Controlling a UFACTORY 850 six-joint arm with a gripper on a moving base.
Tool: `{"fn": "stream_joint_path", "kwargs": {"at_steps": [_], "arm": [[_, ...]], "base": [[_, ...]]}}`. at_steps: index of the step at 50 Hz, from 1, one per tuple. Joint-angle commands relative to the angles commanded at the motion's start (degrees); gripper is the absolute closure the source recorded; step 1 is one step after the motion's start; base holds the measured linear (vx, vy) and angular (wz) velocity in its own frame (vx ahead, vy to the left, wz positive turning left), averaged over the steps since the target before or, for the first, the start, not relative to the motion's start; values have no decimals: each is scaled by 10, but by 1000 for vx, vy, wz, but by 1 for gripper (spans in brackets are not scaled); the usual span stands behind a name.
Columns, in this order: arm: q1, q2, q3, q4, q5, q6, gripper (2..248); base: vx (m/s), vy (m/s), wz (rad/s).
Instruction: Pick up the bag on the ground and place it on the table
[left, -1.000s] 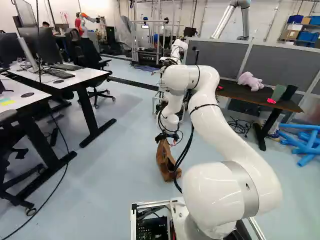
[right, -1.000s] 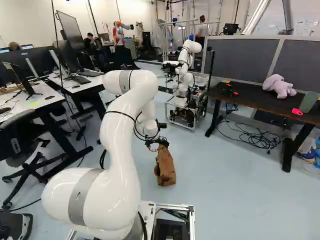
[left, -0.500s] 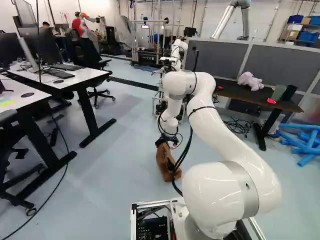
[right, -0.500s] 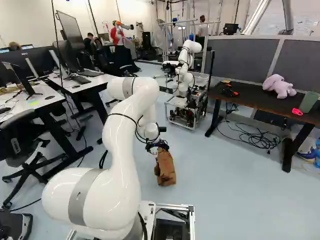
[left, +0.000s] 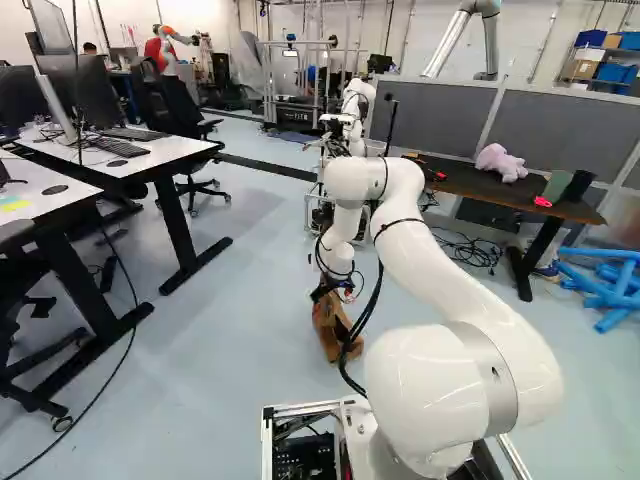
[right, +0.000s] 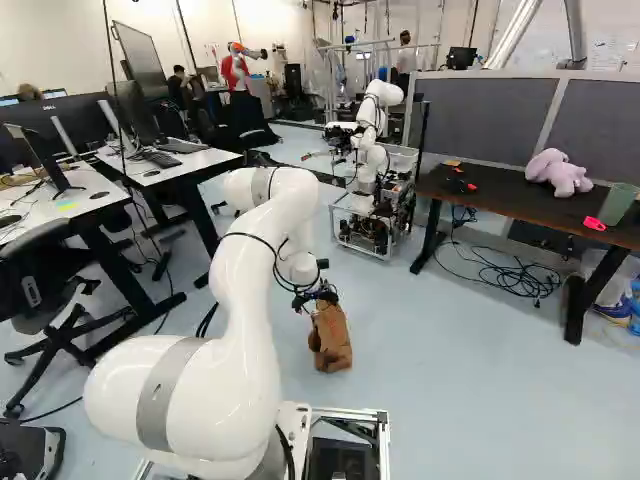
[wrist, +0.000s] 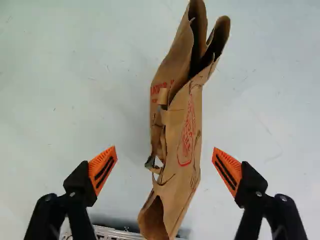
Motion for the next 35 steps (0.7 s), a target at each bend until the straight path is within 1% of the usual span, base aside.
{"fn": "stream_joint_path", "kwargs": {"at_steps": [35], "arm": [[0,-75,-67,0,0,0,3]], "base": [[0,0,0]]}}
